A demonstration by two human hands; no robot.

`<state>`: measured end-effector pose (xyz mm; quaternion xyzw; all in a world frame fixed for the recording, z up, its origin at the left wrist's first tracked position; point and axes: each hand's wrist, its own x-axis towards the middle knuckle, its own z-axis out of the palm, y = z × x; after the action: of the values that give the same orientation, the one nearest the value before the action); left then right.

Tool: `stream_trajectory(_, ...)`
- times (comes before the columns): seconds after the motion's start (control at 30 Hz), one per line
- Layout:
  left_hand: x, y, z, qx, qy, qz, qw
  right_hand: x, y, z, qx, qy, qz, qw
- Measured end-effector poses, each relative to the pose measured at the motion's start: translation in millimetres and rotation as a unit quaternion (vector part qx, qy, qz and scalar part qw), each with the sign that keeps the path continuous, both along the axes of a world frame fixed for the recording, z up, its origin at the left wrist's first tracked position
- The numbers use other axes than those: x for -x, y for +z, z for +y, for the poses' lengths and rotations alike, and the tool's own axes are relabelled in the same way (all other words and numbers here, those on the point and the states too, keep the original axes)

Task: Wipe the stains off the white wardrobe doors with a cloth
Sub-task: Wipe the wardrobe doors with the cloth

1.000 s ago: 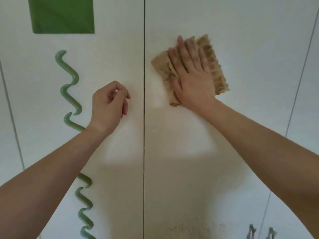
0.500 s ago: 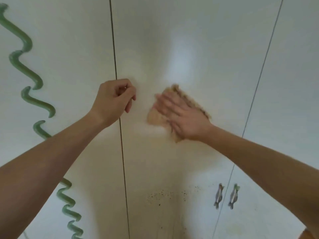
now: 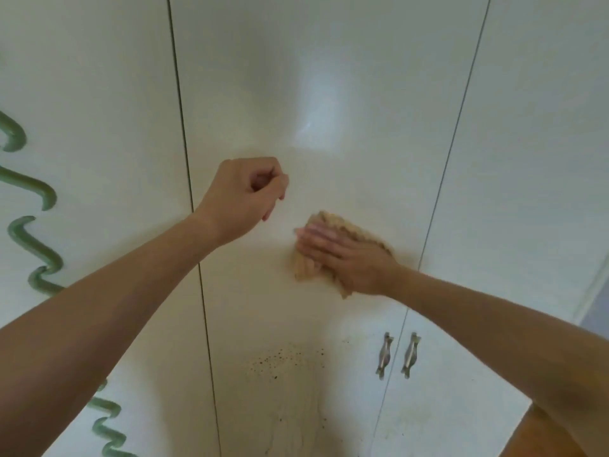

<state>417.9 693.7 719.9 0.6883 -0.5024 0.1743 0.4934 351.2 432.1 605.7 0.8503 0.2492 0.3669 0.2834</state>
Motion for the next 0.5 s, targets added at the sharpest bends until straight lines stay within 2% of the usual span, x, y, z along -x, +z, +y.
stream_trajectory(0.1, 6.6, 5.3, -23.1, 0.027, -0.005, 0.019, 0.999, 2.0, 99.8, -1.1, -0.138, -0.018, -0.161, 0.977)
stream_trajectory(0.17, 9.3, 2.6, -34.5, 0.03, 0.002, 0.014, 0.999, -5.8, 96.5, 2.3, -0.167, -0.024, -0.2, 0.965)
stream_trajectory(0.23, 10.9, -11.9, -43.4, 0.015, 0.012, 0.006, 1.0, -14.3, 29.9, 6.0, -0.152, -0.041, -0.146, 0.977)
stream_trajectory(0.3, 13.0, -35.8, -53.7, -0.022, 0.025, -0.003, 0.999, -5.2, -59.0, -6.1, -0.025, -0.036, -0.035, 0.998)
stream_trajectory(0.37, 15.2, -56.9, -64.0, -0.067, 0.035, -0.006, 0.997, 21.7, -118.0, -40.9, 0.095, -0.002, 0.092, 0.991)
stream_trajectory(0.43, 17.2, -63.6, -75.8, -0.082, 0.052, -0.006, 0.995, 45.8, -111.6, -81.9, 0.148, 0.003, 0.136, 0.98)
stream_trajectory(0.5, 20.8, -57.0, -87.9, -0.074, 0.058, -0.009, 0.996, 57.5, -55.9, -114.9, 0.149, 0.003, 0.099, 0.984)
